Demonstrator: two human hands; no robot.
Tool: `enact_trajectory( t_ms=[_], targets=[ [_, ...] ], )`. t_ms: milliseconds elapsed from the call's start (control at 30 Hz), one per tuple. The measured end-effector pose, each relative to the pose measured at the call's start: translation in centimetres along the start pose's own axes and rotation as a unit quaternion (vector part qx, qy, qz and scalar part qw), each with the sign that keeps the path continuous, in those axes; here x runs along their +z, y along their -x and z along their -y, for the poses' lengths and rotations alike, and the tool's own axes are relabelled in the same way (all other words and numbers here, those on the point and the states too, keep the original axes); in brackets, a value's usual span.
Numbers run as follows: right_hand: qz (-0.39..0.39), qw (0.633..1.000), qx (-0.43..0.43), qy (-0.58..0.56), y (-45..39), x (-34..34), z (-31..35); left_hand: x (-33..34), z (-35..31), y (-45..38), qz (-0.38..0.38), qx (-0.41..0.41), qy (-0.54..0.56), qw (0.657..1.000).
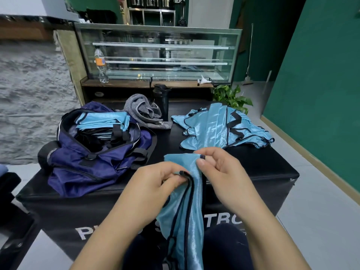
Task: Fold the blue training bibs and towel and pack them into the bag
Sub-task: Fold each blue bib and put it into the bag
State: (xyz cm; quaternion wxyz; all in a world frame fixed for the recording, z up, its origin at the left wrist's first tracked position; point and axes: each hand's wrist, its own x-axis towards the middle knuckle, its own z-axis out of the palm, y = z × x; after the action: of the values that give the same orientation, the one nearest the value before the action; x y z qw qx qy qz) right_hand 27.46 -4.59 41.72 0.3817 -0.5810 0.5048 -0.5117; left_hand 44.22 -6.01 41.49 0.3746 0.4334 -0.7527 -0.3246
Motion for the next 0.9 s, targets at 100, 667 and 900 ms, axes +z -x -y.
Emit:
enact_trajectory(
  t_ms=[100, 667, 900],
  targets=[
    [0.047, 0.999, -0.011, 0.007, 0.3, 0.2, 0.5, 0.1, -0.3, -0.1, -0.042, 0.018, -0.034, 0.998],
    [0.082, 0.996, -0.019, -0.034, 0.7, 0.2, 0.6, -0.1, 1.9, -0.7, -0.131, 0.074, -0.167, 0.974],
    [0.054, 0.994, -0.009, -0.096, 0.4, -1.5, 0.5, -1.2, 4.3, -1.3, -0.055, 0.024, -0.005, 0.998]
  ],
)
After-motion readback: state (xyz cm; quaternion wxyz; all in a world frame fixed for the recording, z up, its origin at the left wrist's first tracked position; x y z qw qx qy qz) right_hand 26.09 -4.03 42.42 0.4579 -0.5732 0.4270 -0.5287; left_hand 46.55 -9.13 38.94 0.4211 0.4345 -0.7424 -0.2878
